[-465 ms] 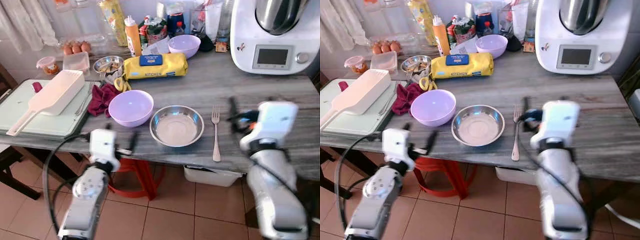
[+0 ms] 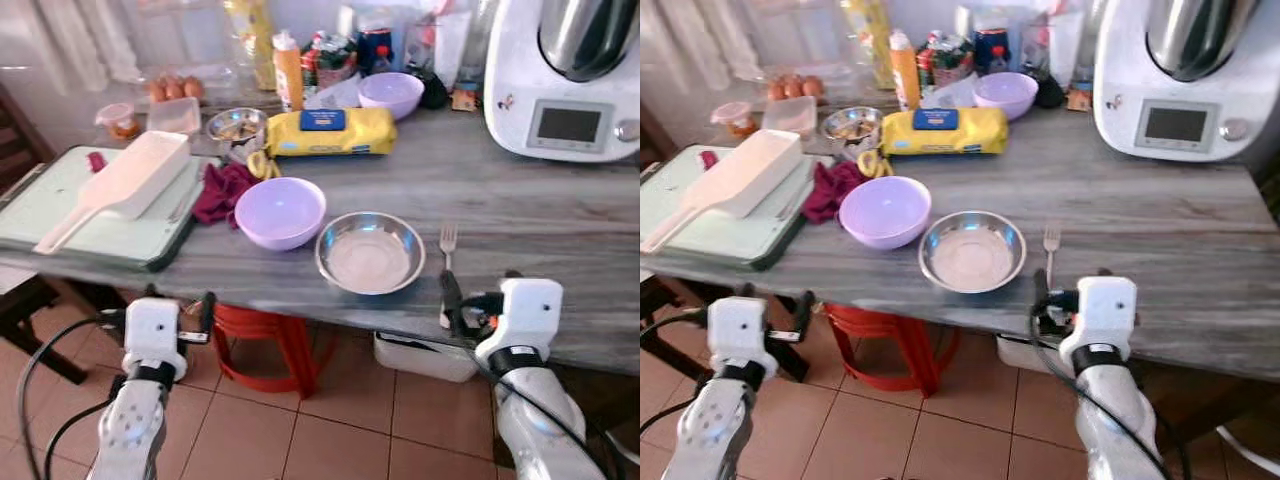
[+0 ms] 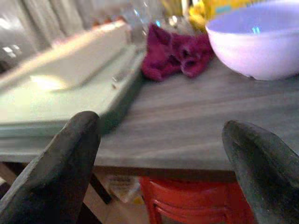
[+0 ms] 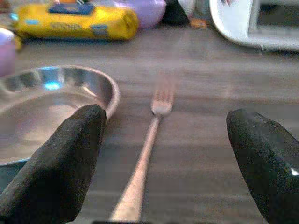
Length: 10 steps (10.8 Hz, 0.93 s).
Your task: Setting the table
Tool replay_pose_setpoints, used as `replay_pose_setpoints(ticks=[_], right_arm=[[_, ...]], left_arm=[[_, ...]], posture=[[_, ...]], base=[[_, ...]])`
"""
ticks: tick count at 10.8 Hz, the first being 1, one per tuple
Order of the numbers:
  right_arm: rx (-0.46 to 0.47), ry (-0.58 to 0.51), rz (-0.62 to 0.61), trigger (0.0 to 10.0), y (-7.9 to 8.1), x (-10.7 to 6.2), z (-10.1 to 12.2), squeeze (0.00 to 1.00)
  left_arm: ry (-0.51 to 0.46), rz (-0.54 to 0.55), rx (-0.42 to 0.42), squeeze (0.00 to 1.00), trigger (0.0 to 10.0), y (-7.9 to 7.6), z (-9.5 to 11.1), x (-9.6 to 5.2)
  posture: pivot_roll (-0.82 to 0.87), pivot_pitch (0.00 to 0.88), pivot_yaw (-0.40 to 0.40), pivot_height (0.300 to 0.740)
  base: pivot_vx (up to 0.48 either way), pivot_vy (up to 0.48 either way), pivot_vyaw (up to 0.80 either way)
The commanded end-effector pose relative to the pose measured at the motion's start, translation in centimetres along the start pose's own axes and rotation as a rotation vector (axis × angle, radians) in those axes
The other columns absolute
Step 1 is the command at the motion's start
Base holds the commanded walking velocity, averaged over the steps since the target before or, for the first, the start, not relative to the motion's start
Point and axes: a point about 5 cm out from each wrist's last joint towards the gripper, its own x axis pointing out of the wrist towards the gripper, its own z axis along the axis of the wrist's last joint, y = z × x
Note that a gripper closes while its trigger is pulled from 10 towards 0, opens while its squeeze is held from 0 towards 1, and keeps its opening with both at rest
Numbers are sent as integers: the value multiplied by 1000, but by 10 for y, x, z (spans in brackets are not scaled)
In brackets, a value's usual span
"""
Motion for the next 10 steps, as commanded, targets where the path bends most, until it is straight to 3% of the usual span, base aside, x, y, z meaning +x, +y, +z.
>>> replay_pose_setpoints(ticks=[1, 2, 5, 9, 10], right_arm=[[26, -29, 21, 10000, 3, 0, 6, 0], [-47, -54, 38, 10000, 6, 4, 16, 0], [-14, -89, 8, 10000, 6, 7, 22, 0], [11, -61, 7, 10000, 7, 10, 16, 0], [-2, -68, 10, 10000, 6, 12, 17, 0]], left_arm=[[-29, 26, 17, 0, 10000, 3, 5, 0], [-49, 18, -9, 0, 10000, -4, 12, 7], [-55, -33, -45, 0, 10000, -16, 21, 14], [-17, -77, -53, 0, 10000, -32, 15, 14], [-15, -100, -53, 0, 10000, -35, 17, 16]], posture=[[-41, 70, 77, 740], [-39, 69, 66, 740], [-58, 74, 76, 740], [-70, 33, 85, 740], [-68, 27, 90, 740]], base=[[0, 0, 0], [0, 0, 0], [0, 0, 0], [0, 0, -720], [0, 0, 0]])
